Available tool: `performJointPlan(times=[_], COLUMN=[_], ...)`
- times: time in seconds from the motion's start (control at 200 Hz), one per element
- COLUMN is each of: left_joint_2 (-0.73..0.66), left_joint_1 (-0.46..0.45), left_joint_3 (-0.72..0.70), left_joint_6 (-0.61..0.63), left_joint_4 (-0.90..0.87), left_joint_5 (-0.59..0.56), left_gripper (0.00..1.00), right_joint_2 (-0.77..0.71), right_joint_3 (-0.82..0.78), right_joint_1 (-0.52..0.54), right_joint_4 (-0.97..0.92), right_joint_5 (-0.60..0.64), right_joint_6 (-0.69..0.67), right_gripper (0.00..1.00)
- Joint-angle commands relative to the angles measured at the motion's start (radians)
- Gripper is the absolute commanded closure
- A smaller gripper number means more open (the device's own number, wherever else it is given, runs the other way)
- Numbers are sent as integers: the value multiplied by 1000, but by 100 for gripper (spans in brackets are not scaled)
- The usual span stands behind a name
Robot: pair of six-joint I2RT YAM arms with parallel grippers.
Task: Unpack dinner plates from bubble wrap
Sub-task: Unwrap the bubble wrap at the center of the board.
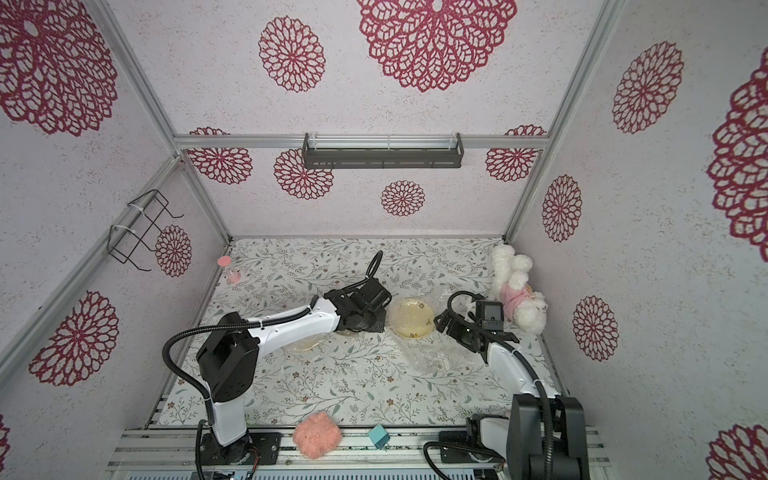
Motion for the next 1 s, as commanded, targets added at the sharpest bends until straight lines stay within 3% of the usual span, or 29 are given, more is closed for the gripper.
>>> performJointPlan(times=[0.0, 0.12, 0.2, 0.435, 0.545, 0.991], left_joint_2=[-27, -35, -34, 76, 136, 279], left_joint_1=[-7, -9, -10, -20, -20, -20], left_joint_3=[0, 28, 49, 133, 191, 327], left_joint_6=[-16, 2, 13, 45, 64, 142], left_joint_4=[2, 10, 20, 5, -32, -114], left_joint_5=[-23, -7, 9, 51, 68, 49], left_gripper=[100, 85, 66, 29, 25, 26], right_joint_2=[35, 97, 131, 200, 208, 182], right_joint_3=[50, 90, 107, 119, 116, 73], right_joint_1=[-6, -6, -6, -4, -3, -4], right_joint_4=[43, 71, 95, 150, 155, 179], right_joint_5=[-14, -20, -23, -42, -39, -36], right_joint_6=[15, 20, 29, 48, 46, 55], right_gripper=[1, 1, 2, 3, 3, 3])
